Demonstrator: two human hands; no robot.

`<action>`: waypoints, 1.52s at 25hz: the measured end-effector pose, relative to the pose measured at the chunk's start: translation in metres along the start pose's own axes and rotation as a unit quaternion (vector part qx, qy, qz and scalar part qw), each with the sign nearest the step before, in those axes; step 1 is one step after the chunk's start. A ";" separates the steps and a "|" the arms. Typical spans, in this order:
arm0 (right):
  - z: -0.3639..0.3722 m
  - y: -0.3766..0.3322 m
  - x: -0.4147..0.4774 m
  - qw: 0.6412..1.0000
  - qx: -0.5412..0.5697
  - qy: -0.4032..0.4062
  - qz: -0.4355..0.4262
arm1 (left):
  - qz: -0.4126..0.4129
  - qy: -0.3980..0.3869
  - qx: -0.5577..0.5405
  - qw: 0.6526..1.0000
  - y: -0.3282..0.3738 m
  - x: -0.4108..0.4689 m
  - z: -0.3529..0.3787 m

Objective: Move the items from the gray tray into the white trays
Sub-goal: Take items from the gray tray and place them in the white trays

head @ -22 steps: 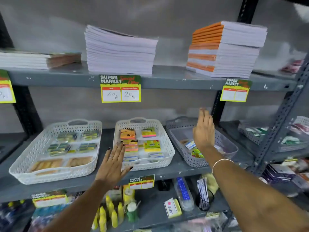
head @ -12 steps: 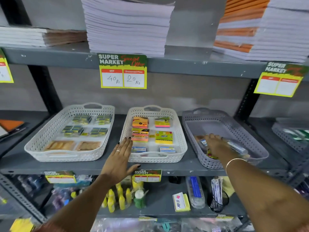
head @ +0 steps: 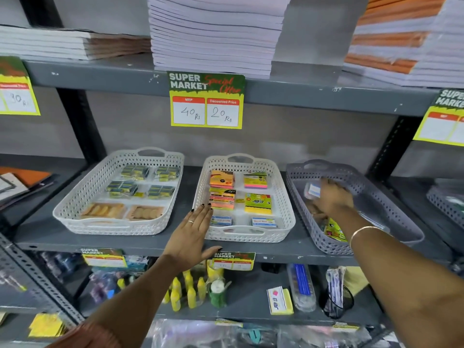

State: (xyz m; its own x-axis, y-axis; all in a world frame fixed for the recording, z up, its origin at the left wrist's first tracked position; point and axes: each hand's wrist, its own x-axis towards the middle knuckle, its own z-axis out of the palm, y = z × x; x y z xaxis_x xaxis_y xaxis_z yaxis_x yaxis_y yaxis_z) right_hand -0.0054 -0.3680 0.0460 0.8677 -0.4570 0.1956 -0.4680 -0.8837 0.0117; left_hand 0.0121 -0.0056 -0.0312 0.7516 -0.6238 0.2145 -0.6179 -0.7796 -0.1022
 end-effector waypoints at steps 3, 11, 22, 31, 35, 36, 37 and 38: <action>-0.015 -0.043 0.000 0.990 0.130 -0.010 -0.060 | 0.004 -0.007 -0.006 1.000 -0.002 0.000 0.005; 0.025 -0.115 -0.034 0.948 0.063 -0.220 -0.220 | 0.009 0.011 -0.016 1.000 -0.003 -0.002 0.004; 0.005 -0.096 -0.026 0.967 0.212 -0.103 -0.100 | 0.009 0.014 -0.022 1.000 -0.003 -0.001 0.005; 0.014 0.007 -0.043 0.957 -0.124 -0.229 0.131 | 0.008 0.019 -0.033 0.999 -0.001 -0.002 0.003; 0.019 0.009 -0.042 0.951 -0.162 -0.225 0.136 | 0.005 0.017 -0.035 0.999 -0.001 -0.002 0.002; 0.020 0.008 -0.041 0.952 -0.163 -0.222 0.133 | 0.005 0.015 -0.035 0.999 -0.001 -0.002 0.002; 0.023 0.009 -0.040 0.953 -0.161 -0.221 0.132 | 0.005 0.011 -0.034 0.999 -0.002 -0.002 0.002; 0.025 0.010 -0.038 0.953 -0.161 -0.220 0.131 | 0.004 0.011 -0.032 0.999 -0.002 -0.002 0.003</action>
State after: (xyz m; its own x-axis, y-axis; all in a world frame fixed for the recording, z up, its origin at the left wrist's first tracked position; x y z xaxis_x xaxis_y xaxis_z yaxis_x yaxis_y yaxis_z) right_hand -0.0390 -0.3617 0.0145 0.6669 -0.7187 -0.1967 -0.6436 -0.6886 0.3340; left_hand 0.0130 -0.0028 -0.0341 0.7422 -0.6278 0.2345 -0.6376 -0.7692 -0.0413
